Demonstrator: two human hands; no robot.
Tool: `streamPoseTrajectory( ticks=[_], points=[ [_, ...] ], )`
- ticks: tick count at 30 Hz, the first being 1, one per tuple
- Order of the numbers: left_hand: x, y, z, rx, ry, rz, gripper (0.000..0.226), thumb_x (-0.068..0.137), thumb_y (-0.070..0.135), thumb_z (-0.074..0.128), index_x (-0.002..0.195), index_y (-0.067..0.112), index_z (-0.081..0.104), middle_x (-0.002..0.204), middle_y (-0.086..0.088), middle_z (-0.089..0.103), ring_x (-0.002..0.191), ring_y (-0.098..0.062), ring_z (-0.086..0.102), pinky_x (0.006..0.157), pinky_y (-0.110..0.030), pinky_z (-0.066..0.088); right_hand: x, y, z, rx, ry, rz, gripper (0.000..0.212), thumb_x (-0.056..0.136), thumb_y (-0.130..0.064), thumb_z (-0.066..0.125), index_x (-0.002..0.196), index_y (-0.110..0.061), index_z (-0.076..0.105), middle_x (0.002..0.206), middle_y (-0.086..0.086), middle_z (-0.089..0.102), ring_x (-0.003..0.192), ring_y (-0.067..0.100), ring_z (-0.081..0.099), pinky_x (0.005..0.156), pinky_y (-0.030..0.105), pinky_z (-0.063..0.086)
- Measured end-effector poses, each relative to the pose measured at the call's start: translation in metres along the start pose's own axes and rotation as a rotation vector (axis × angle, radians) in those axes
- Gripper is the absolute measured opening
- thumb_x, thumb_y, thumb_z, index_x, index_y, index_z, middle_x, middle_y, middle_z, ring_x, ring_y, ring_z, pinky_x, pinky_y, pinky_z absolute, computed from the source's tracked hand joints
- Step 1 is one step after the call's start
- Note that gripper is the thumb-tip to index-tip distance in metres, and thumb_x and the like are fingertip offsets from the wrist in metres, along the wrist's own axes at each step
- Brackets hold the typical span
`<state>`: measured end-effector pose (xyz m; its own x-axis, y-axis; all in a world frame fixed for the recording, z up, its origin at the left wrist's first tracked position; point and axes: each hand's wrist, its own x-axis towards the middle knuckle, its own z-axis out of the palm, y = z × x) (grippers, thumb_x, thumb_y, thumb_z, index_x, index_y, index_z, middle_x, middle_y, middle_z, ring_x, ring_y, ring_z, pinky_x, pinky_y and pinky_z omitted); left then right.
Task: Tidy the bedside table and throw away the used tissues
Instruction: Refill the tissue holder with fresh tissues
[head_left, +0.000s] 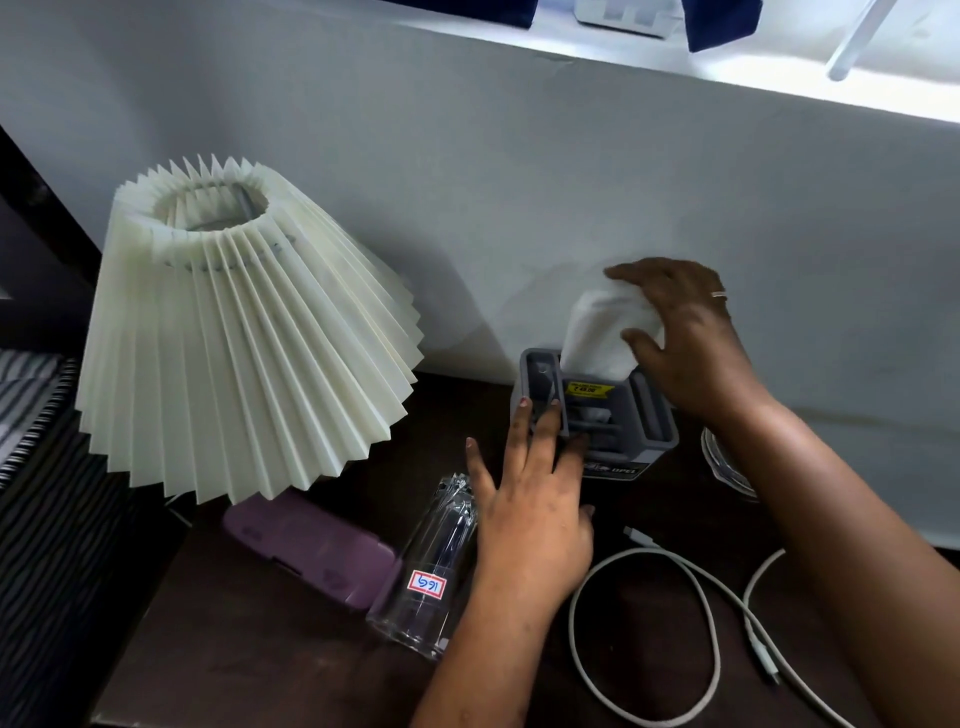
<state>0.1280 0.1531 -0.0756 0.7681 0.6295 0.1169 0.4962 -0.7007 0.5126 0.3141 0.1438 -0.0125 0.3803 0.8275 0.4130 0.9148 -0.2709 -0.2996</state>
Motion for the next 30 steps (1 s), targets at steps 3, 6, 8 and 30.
streamPoseTrajectory(
  ticks=[3, 6, 8, 30],
  points=[
    [0.0, 0.0, 0.0, 0.001, 0.004, 0.0, 0.063, 0.082, 0.029, 0.061, 0.139, 0.026, 0.034, 0.157, 0.005, 0.009, 0.14, -0.013, -0.02, 0.098, -0.056, -0.02, -0.008, 0.009, 0.006, -0.039, -0.017, 0.121, 0.043, 0.087, -0.013, 0.058, 0.13, -0.02, 0.051, 0.131, 0.006, 0.056, 0.122, 0.029, 0.048, 0.102, 0.037, 0.034],
    [-0.001, -0.001, 0.002, 0.007, -0.002, 0.001, 0.064, 0.084, 0.03, 0.059, 0.141, 0.026, 0.031, 0.157, 0.005, 0.006, 0.135, -0.009, -0.026, 0.099, -0.056, -0.019, -0.01, 0.008, 0.012, 0.053, 0.0, 0.232, 0.036, 0.092, -0.018, 0.053, 0.128, -0.02, 0.053, 0.125, 0.007, 0.06, 0.112, 0.028, 0.056, 0.096, 0.036, 0.042],
    [-0.001, -0.001, 0.002, 0.009, 0.006, 0.001, 0.066, 0.084, 0.031, 0.06, 0.142, 0.026, 0.03, 0.157, 0.005, 0.007, 0.134, -0.01, -0.027, 0.099, -0.056, -0.019, -0.009, 0.003, 0.014, 0.101, 0.028, 0.277, 0.032, 0.092, -0.016, 0.053, 0.124, -0.017, 0.056, 0.117, 0.01, 0.065, 0.103, 0.03, 0.06, 0.09, 0.034, 0.045],
    [0.005, -0.018, -0.016, -0.03, -0.034, -0.185, 0.07, 0.09, 0.037, 0.046, 0.147, 0.032, 0.005, 0.153, 0.013, 0.024, 0.138, -0.004, 0.025, 0.112, -0.055, -0.004, -0.1, -0.017, 0.045, 0.574, 0.039, 0.618, 0.05, 0.096, -0.022, 0.047, 0.143, -0.023, 0.032, 0.142, 0.001, 0.046, 0.134, 0.014, 0.039, 0.103, 0.02, 0.028]
  ],
)
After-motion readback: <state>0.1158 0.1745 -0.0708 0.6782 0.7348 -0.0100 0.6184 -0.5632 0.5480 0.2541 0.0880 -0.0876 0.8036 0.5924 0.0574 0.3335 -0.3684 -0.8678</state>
